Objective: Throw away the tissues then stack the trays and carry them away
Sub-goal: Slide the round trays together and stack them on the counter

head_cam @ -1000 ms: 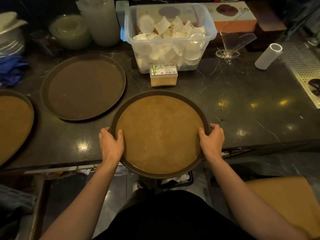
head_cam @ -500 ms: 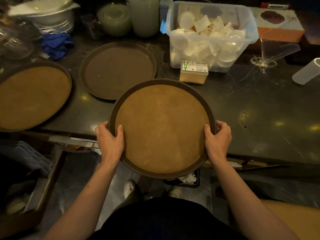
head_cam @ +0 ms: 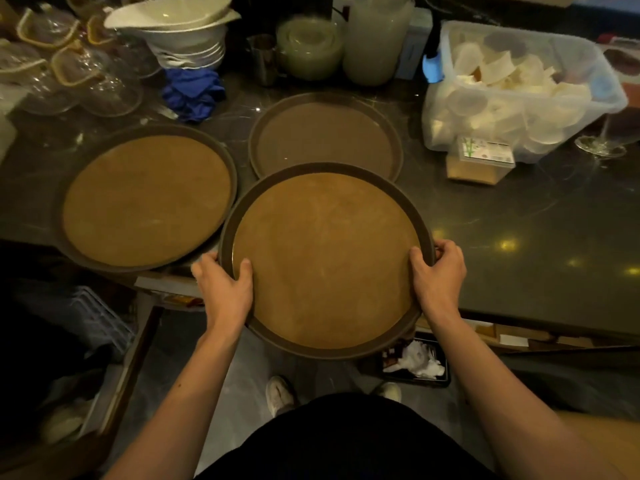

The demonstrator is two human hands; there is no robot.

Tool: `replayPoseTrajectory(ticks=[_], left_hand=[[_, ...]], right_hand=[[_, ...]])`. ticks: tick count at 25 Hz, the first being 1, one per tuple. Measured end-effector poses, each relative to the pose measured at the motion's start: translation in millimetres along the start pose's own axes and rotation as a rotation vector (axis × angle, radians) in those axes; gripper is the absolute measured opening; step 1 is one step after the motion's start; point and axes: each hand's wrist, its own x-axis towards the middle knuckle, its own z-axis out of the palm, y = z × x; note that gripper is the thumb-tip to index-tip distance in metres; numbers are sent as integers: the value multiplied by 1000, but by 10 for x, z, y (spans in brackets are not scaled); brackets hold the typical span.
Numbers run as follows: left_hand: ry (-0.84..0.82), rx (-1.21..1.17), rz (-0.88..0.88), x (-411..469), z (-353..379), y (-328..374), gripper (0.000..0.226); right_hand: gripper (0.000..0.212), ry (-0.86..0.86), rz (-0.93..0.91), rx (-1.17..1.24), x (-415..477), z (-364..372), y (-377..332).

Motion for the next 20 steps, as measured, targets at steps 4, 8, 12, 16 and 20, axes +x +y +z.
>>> replayPoseTrajectory(ticks=[4, 8, 12, 16, 20], left_hand=[[-10, -15, -7, 353, -224, -140, 47], [-18, -36, 13, 595, -256, -130, 49], [-44, -32, 15, 819, -147, -27, 51], [-41, 8, 32, 1029, 33, 139, 53], [-25, 40, 43, 1239, 284, 429, 55]], right_hand=[[28, 24, -8, -19, -165, 275, -301], [27, 49, -6, -27, -141, 398, -443], [28, 65, -2, -39, 61, 527, -473], [31, 60, 11, -26, 377, 689, -445], [35, 32, 34, -6, 842, 815, -456]])
